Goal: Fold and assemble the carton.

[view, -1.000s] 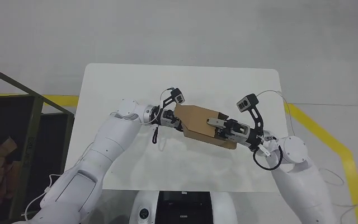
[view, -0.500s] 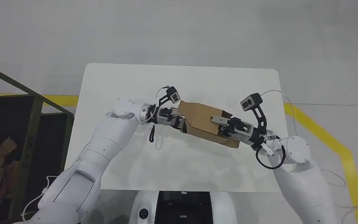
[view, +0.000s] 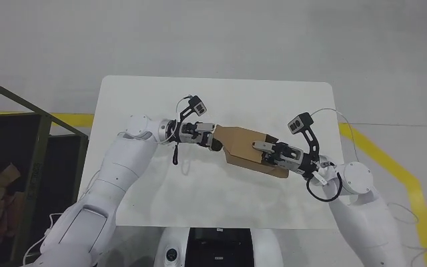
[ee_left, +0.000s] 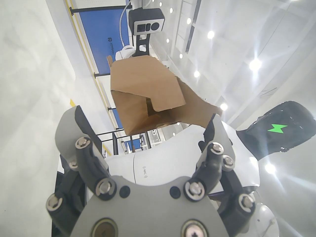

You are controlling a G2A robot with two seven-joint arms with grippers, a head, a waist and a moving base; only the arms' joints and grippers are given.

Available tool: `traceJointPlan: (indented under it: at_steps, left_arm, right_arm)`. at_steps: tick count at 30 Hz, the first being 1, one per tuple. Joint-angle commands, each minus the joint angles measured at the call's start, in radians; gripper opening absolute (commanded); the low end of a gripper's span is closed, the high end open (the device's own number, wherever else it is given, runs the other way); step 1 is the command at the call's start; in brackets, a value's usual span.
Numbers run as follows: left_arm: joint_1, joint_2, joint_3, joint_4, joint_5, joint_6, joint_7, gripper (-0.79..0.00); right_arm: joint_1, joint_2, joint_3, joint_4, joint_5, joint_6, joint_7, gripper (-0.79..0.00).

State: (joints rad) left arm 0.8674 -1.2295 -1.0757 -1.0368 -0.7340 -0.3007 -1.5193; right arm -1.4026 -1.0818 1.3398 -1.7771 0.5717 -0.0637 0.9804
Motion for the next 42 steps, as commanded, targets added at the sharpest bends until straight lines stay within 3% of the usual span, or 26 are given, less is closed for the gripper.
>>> traceJointPlan:
  at_steps: [1, 12, 16, 21, 29, 37, 42]
  left_arm:
    - [0.002, 0.004, -0.010, -0.012, 0.003, -0.001, 0.001, 0.000]
    - [0.009, 0.002, 0.014, -0.006, 0.031, 0.032, 0.016, 0.000]
    - [0.001, 0.005, 0.009, -0.008, 0.077, -0.033, 0.033, 0.000]
    - [0.016, 0.024, -0.012, -0.101, 0.165, -0.090, 0.090, 0.000]
    - [0.033, 0.086, 0.024, -0.311, 0.500, -0.260, 0.260, 0.000]
    - [0.043, 0.163, 0.051, -0.313, 0.577, -0.501, 0.500, 0.000]
    - [0.013, 0.208, 0.121, -0.312, 0.651, -0.614, 0.614, 0.000]
  right_arm:
    - [-0.002, 0.001, 0.002, 0.002, -0.009, 0.002, -0.002, -0.785]
    - [-0.003, 0.001, 0.001, -0.014, 0.032, -0.006, -0.003, -0.785]
    - [-0.003, 0.002, 0.009, -0.013, 0.035, -0.005, -0.001, -0.785]
    - [-0.007, 0.004, 0.020, -0.002, 0.064, 0.006, 0.011, -0.785]
    - [0.003, 0.005, 0.031, 0.031, 0.164, 0.073, 0.051, -0.785]
    - [0.012, 0.010, 0.047, 0.040, 0.172, 0.130, 0.068, -0.785]
    - [0.017, 0.013, 0.049, 0.049, 0.189, 0.167, 0.081, -0.785]
